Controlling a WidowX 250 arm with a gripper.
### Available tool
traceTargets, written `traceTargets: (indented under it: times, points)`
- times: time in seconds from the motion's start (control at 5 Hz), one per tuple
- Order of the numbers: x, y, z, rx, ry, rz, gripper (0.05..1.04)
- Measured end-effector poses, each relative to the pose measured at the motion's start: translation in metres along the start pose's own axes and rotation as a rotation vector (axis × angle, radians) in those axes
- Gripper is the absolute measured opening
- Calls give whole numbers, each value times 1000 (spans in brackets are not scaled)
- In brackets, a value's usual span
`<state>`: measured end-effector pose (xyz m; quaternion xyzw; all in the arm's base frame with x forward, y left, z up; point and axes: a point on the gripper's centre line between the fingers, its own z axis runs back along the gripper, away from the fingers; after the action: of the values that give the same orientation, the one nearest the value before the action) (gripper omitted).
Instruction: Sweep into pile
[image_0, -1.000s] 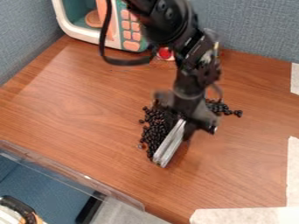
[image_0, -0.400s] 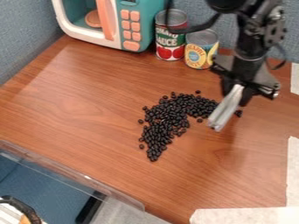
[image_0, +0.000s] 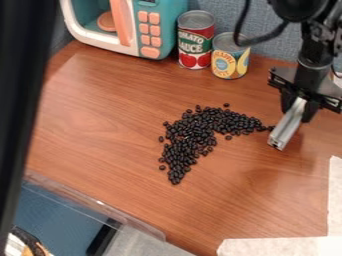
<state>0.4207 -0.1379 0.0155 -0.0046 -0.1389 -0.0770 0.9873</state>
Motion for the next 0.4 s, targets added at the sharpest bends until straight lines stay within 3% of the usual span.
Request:
traceTargets:
  times: [0.4]
  points:
    - [-9, 5, -15, -1, 28, 94, 377]
